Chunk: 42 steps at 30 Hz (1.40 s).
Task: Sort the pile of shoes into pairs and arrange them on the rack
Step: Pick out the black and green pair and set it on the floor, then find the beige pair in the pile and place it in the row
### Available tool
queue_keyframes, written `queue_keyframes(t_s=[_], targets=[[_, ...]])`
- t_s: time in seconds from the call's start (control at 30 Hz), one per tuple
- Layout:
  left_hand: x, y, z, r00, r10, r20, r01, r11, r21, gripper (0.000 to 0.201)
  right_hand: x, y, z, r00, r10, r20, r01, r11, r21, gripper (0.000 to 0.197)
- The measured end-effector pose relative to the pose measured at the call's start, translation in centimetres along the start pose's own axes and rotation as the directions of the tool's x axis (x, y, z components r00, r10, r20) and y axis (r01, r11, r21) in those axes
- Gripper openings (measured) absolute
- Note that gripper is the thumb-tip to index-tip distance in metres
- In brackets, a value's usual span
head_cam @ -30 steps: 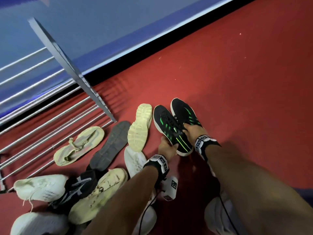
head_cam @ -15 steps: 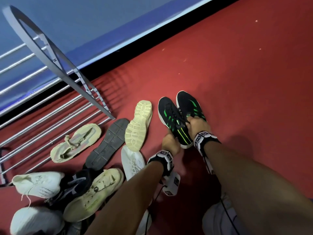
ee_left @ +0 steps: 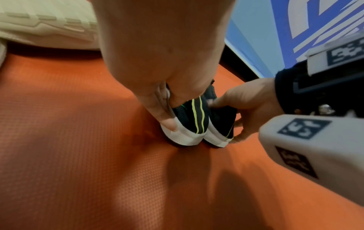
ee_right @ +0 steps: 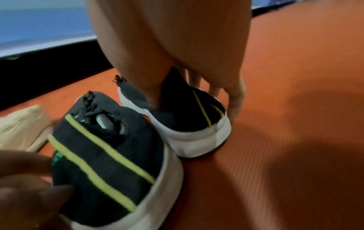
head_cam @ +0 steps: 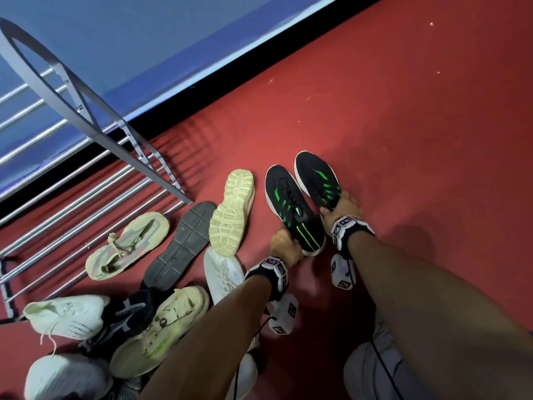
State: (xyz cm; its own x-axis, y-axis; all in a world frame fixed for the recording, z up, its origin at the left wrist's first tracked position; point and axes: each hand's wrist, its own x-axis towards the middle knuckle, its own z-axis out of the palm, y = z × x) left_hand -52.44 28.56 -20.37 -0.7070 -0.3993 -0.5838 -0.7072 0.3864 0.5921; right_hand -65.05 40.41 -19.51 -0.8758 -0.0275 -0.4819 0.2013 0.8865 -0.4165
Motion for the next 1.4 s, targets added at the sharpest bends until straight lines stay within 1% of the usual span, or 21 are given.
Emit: queue_keyframes(t_s=[0.07,0.17,0.23,0.37,0.4,0.47,0.53,0.63,0.73,0.8,0.87,0.97,1.03,1.07,1.13,1.17,1.2,1.23,1.3,1.37,1.4], targets=[[-0.4,0.8,0.1,1.000,0.017,-0.001,-0.017,1.000,0.009,0.034,0.6,-0.1,-0.4,0.997,-0.066,-0.048,0.066,0.998,0.002,0.051],[-1.1,2.3,0.9,0.999,0.012,-0.048,-0.011,1.000,0.025,0.028,1.6,-0.2,-1.3,0.988,-0.131,-0.081,0.131,0.991,-0.010,0.057],[-1.2,3.0,1.6,0.996,-0.042,-0.076,0.043,0.999,0.012,0.027,2.4,-0.5,-2.6,0.990,-0.112,-0.091,0.113,0.993,0.014,0.052],[-0.9,3.1,2.1,0.997,-0.006,-0.082,0.005,1.000,-0.016,0.034,3.7,-1.3,-4.0,0.994,-0.086,-0.068,0.089,0.995,0.036,0.036],[-0.8,3.2,2.0,0.996,-0.005,-0.088,0.002,1.000,-0.026,0.036,3.5,-1.3,-3.8,0.997,-0.067,-0.046,0.070,0.996,0.054,0.039],[-0.5,3.8,1.7,0.994,-0.028,-0.109,0.022,0.998,-0.052,0.030,3.0,-1.0,-3.2,1.000,0.004,0.000,-0.004,0.998,0.069,0.046],[-0.1,4.1,1.5,0.994,-0.040,-0.105,0.032,0.996,-0.081,0.031,2.7,-0.2,-2.9,0.999,0.043,-0.029,-0.041,0.998,0.053,0.038],[0.2,4.0,1.5,0.996,-0.023,-0.091,0.014,0.995,-0.103,0.040,3.7,0.9,-3.5,0.995,0.035,-0.094,-0.026,0.994,0.104,0.037],[0.3,4.4,1.9,0.998,-0.039,-0.052,0.033,0.995,-0.096,0.035,4.7,0.9,-4.2,0.987,0.002,-0.160,0.025,0.985,0.172,0.042],[0.0,5.2,2.2,0.996,-0.065,-0.063,0.058,0.994,-0.096,0.035,4.9,0.5,-4.4,0.986,-0.032,-0.164,0.062,0.982,0.181,0.046],[0.1,5.4,2.6,0.995,-0.071,-0.063,0.065,0.993,-0.103,0.039,4.8,0.4,-4.3,0.990,-0.050,-0.135,0.076,0.979,0.191,0.052],[0.7,4.9,2.8,0.998,-0.051,-0.026,0.049,0.996,-0.074,0.036,4.7,0.8,-3.3,0.994,-0.074,-0.082,0.086,0.984,0.157,0.057],[1.8,3.7,2.6,0.997,-0.031,0.070,0.036,0.997,-0.074,0.027,5.0,0.9,-2.6,0.991,-0.128,-0.043,0.131,0.987,0.091,0.056],[2.9,2.4,2.8,0.993,-0.027,0.114,0.035,0.997,-0.064,0.025,5.2,0.8,-2.2,0.991,-0.137,-0.014,0.137,0.990,0.025,0.057],[3.0,1.5,1.8,0.988,-0.035,0.151,0.039,0.999,-0.025,0.036,4.3,0.0,-1.5,0.994,-0.100,0.033,0.103,0.988,-0.119,0.064],[1.8,2.0,0.4,0.991,-0.033,0.131,0.033,0.999,0.005,0.043,3.4,-0.8,-0.8,0.994,-0.107,0.015,0.108,0.982,-0.152,0.069],[0.4,2.6,-1.2,0.993,-0.018,0.118,0.011,0.998,0.065,0.044,2.3,-1.8,0.0,0.987,-0.156,-0.042,0.147,0.976,-0.162,0.073],[-0.8,2.5,-2.4,0.994,0.013,0.104,-0.027,0.991,0.134,0.040,0.9,-2.9,0.9,0.968,-0.226,-0.108,0.206,0.964,-0.169,0.078],[-3.0,1.2,-4.7,0.995,0.089,0.051,-0.098,0.968,0.231,0.035,-2.3,-5.4,2.7,0.917,-0.363,-0.168,0.327,0.922,-0.208,0.083],[-5.3,-0.9,-7.4,0.997,0.079,0.012,-0.079,0.964,0.255,0.041,-5.1,-8.2,4.5,0.858,-0.500,-0.120,0.465,0.854,-0.232,0.082],[-6.3,-2.2,-8.9,0.999,0.033,-0.013,-0.029,0.962,0.273,0.044,-6.4,-9.6,5.4,0.823,-0.562,-0.084,0.534,0.815,-0.224,0.080]])
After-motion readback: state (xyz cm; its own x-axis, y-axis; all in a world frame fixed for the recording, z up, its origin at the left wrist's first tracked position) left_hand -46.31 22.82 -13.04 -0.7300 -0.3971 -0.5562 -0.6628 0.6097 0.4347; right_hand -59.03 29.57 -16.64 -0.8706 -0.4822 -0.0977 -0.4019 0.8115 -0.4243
